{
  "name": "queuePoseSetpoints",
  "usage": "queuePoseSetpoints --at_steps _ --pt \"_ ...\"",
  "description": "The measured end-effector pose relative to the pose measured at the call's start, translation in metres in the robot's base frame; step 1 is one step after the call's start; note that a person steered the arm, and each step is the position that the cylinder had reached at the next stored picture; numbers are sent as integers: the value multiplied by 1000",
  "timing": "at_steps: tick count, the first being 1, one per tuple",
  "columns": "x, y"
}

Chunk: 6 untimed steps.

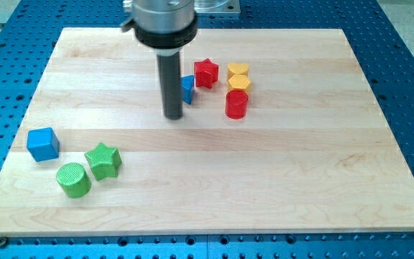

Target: Place the cube at the top left of the green star

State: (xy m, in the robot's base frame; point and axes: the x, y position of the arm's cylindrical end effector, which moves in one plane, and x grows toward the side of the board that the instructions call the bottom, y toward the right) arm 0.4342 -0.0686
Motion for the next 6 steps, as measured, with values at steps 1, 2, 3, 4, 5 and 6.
queuePoseSetpoints --at_steps 1,2,3,4,5,6 --pt "-19 -78" --pt "1 -169" --pt "39 -221" --pt "81 -224" --pt "60 -193" --pt "27 -145"
